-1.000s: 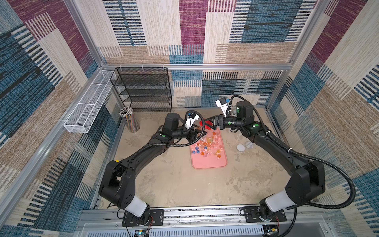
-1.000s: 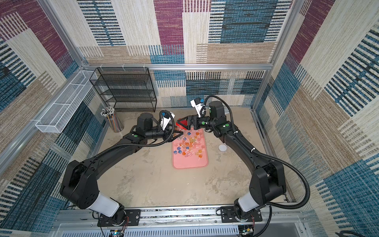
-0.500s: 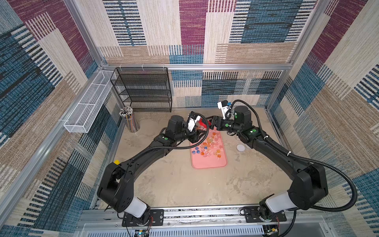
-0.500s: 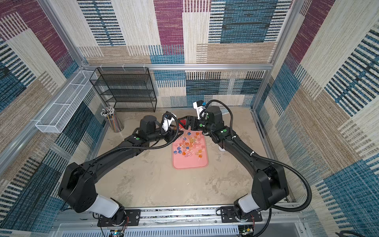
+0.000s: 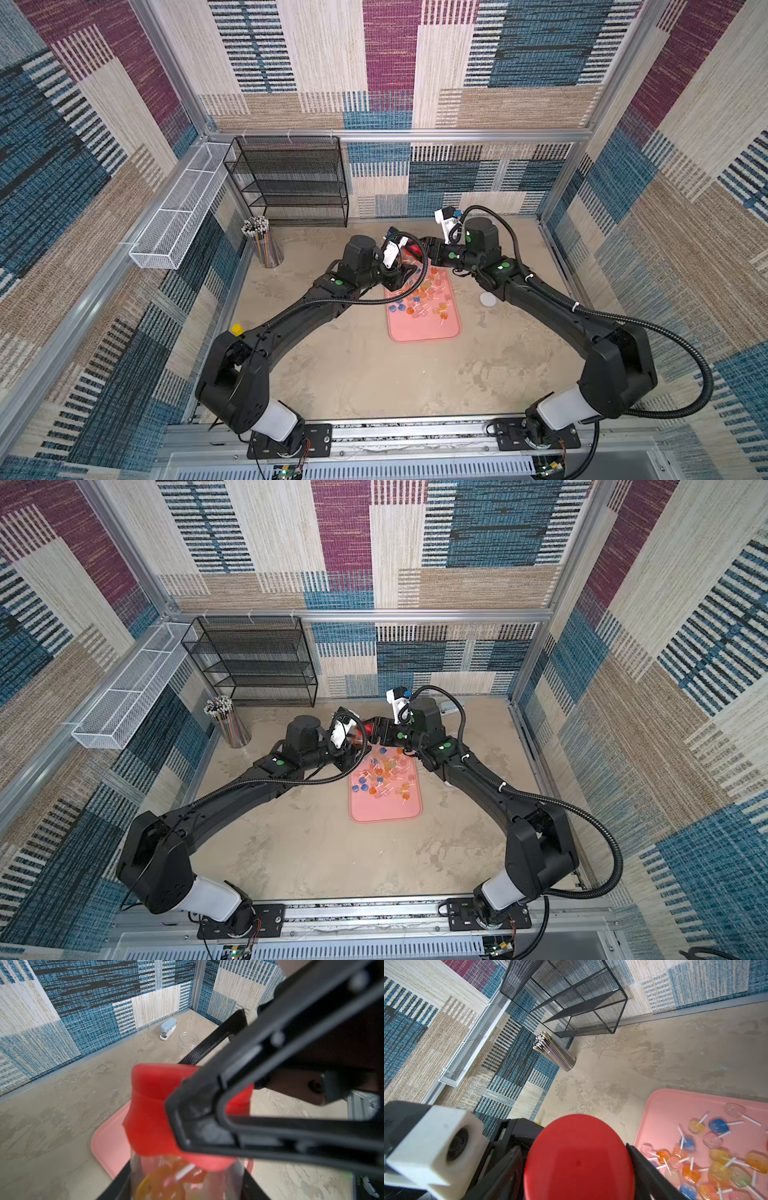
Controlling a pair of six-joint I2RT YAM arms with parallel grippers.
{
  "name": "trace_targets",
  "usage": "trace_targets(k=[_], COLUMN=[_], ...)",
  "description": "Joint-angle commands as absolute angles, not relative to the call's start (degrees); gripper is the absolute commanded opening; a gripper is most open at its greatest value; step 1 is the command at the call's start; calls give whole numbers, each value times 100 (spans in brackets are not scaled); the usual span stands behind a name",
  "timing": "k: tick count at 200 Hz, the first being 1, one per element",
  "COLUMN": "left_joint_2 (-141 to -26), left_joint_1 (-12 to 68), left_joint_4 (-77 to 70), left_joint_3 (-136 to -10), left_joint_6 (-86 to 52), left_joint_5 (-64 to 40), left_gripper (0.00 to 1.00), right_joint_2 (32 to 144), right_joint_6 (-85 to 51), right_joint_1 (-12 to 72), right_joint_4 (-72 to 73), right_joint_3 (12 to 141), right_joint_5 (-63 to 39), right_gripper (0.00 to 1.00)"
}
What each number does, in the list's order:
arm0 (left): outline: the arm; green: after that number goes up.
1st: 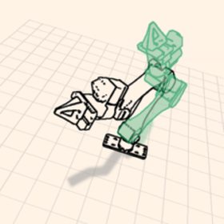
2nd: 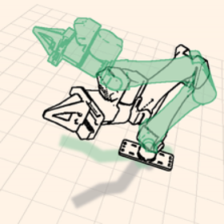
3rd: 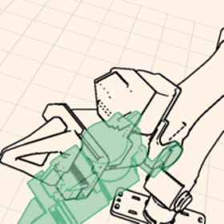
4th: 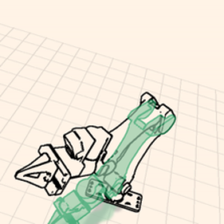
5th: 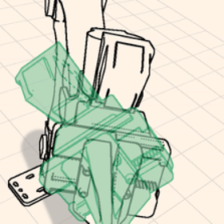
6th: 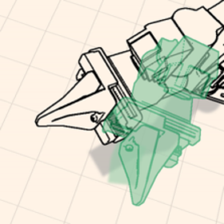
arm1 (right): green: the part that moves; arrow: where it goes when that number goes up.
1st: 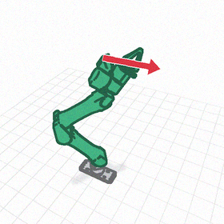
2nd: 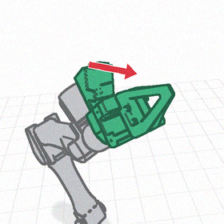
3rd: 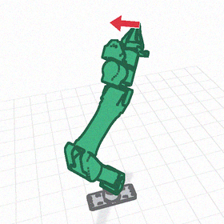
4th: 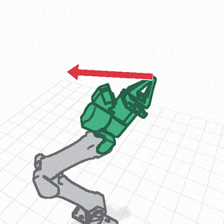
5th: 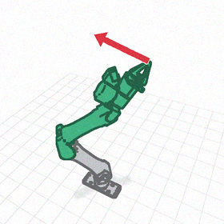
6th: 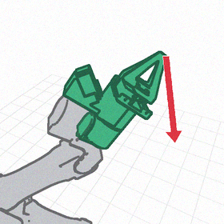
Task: Pour the candies out of the jar
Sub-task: Unscrew the lid from the jar.
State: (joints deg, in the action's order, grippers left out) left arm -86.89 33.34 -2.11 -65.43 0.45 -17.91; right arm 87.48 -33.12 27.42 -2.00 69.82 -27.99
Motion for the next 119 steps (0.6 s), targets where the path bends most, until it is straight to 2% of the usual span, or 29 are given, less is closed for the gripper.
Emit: trace_targets(k=[1, 38, 63, 79, 119], left_joint_2=[-8607, -8556, -8511, -8500, -8470], left_joint_1=[3374, 3384, 3343, 3234, 2898], left_joint_4=[-329, -351, -493, -578, -947], left_joint_3=[-6583, -6533, -6478, -6494, -6602], left_joint_6=[237, 220, 119, 21, -293], left_joint_5=[-1690, -1709, -1915, -2371, -4509], left_gripper=[0, 0, 0, 0, 0], right_joint_2=[8774, 8695, 8585, 8463, 8055], right_joint_6=[-3322, -3308, -3161, -3114, -2740], right_joint_1=[2752, 2751, 2735, 2654, 2382], right_joint_4=[-14, 97, 296, 609, 1250], right_joint_3=[7019, 6996, 6929, 6794, 6555], right_joint_5=[-2742, -2782, -3096, -3549, -4818], right_gripper=[80, 59, 52, 50, 46])
